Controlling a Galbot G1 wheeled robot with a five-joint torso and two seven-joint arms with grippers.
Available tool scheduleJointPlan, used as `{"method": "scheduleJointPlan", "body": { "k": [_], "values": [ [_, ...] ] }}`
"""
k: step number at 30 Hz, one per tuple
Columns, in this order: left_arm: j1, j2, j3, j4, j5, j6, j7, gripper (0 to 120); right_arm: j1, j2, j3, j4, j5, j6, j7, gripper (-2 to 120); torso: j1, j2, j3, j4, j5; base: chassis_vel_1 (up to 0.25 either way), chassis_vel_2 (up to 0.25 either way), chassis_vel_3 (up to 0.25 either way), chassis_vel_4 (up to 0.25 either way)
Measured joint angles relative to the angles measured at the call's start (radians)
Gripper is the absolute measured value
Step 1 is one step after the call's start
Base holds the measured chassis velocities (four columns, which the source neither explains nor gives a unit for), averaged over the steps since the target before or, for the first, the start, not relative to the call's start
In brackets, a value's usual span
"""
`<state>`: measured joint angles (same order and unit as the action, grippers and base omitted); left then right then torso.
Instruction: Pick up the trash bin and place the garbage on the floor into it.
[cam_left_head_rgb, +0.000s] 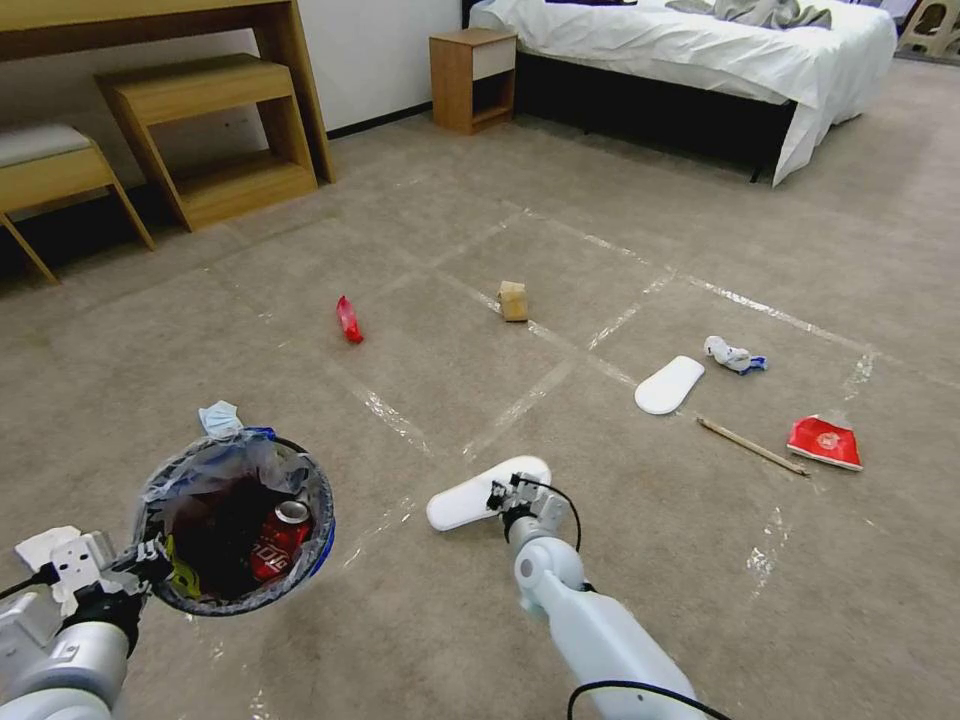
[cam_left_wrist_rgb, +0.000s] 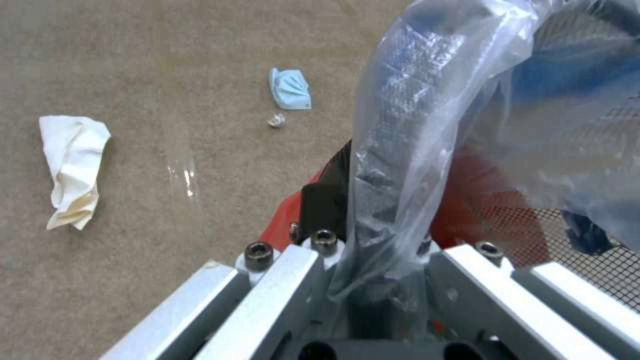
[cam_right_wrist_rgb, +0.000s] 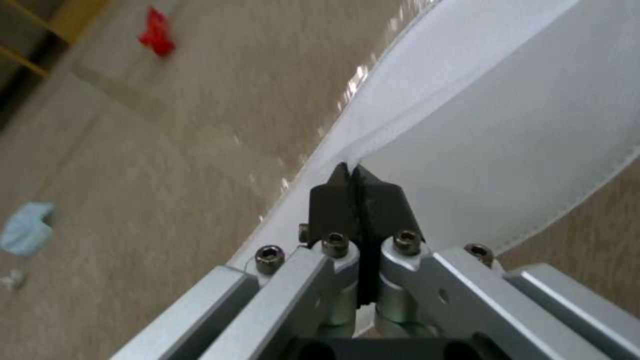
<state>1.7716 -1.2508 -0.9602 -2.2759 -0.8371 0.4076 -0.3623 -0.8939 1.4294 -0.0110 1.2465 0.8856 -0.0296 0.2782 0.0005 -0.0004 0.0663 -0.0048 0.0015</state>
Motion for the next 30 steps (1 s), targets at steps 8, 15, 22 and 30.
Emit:
{"method": "scheduleJointPlan", "body": {
  "k": [8,15,22,30],
  "values": [
    [-0.019,0.034,-0.005,-0.008,-0.041,0.036,-0.023,1,-0.012,-0.09,-0.007,0.167,-0.029,0.08,-0.018,0,0.0,0.0,0.0,-0.0001,0.0,0.0,0.0,0.0,0.0],
    [-0.034,0.066,-0.007,-0.033,-0.085,0.07,-0.039,1,0.01,-0.238,-0.013,0.439,0.031,0.1,-0.023,0,0.0,0.0,0.0,0.0002,0.0,0.0,0.0,0.0,0.0],
    [-0.04,0.087,0.01,-0.054,-0.122,0.103,-0.054,1,0.038,-0.419,-0.025,0.64,0.069,0.119,-0.029,0,0.0,0.0,0.0,-0.0004,0.0001,0.0,0.0,0.0,0.0],
    [-0.045,0.102,0.027,-0.064,-0.136,0.123,-0.059,1,0.082,-0.522,-0.038,0.779,0.104,0.181,-0.09,0,0.0,0.0,0.0,0.0,0.0,0.0,0.0,0.0,0.0]
  ]
}}
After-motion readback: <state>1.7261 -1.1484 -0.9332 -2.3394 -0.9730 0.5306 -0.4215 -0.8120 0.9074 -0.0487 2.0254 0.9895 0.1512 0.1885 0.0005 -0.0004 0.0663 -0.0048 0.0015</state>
